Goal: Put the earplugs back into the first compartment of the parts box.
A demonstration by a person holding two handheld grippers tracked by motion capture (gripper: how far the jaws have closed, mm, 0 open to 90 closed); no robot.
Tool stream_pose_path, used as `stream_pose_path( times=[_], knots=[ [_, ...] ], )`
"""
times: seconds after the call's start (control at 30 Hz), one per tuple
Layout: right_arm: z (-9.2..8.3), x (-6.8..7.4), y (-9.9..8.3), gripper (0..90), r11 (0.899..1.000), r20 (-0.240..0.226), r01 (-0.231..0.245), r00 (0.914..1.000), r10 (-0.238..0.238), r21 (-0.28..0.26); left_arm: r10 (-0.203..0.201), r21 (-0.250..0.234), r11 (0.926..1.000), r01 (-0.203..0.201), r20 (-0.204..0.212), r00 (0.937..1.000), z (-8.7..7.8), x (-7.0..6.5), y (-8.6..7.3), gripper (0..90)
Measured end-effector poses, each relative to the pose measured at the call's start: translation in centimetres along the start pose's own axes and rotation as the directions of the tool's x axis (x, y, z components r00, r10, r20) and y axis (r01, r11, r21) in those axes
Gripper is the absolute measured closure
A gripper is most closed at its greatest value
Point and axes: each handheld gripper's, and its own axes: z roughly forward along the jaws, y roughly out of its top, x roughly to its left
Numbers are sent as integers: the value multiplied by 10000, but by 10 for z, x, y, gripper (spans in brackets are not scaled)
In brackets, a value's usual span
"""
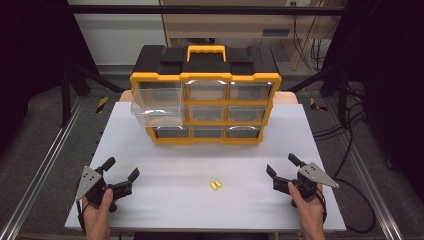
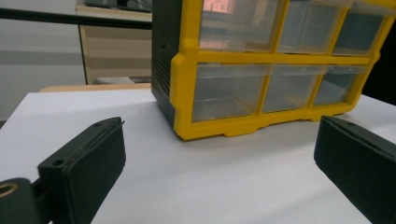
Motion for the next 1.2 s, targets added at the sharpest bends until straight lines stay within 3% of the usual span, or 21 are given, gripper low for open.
stream_pose_path(
  times=[0.23,0.37,0.63,0.83,1.0,1.17,1.2],
  knots=[
    [4,10,-1,77,9986,-338,23,9994,-5,535,200,-13,9998,-200,-31,9998,1,-1,-1,11],
    [10,18,1,73,9934,-270,-211,9993,243,1126,371,87,9993,-373,228,9991,3,-8,-2,15],
    [20,39,9,60,9901,-537,20,9985,56,1402,423,11,9991,-423,169,9990,6,-11,-2,11],
    [31,57,15,74,9728,-985,130,9951,101,2313,450,26,9990,-451,192,9988,9,-10,-1,15],
    [38,74,14,86,9636,-1372,355,9905,13,2651,536,-58,9986,-535,201,9984,12,-10,0,14],
    [44,87,14,89,9545,-1398,730,9896,-333,2890,853,-52,9964,-852,300,9959,14,-10,0,11],
    [47,93,14,88,9495,-1592,856,9865,-383,3018,1050,97,9944,-1053,294,9940,13,-8,-3,11]
  ],
)
